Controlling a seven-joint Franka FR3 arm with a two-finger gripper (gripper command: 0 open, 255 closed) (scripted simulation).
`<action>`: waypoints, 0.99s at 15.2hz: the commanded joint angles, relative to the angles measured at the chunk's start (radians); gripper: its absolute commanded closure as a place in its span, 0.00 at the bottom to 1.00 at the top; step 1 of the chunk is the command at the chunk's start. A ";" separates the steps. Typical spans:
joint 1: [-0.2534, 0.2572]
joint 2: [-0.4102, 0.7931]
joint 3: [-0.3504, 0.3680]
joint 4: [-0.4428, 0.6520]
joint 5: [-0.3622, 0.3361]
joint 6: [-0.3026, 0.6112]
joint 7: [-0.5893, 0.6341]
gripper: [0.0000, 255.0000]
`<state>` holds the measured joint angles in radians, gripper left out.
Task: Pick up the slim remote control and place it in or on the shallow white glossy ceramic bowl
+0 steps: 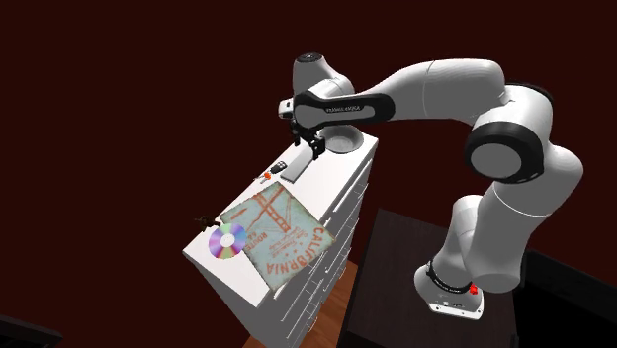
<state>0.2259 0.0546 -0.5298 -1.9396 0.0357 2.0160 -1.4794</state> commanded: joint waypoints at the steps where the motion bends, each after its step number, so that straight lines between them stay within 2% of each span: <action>1: -0.004 0.056 0.003 0.039 0.025 0.000 -0.075 0.00; 8: -0.010 0.095 0.008 -0.021 0.050 0.093 -0.093 0.00; 15: -0.010 0.095 0.008 -0.021 0.050 0.093 -0.093 0.00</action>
<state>0.2156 0.1492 -0.5221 -1.9607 0.0861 2.1088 -1.5719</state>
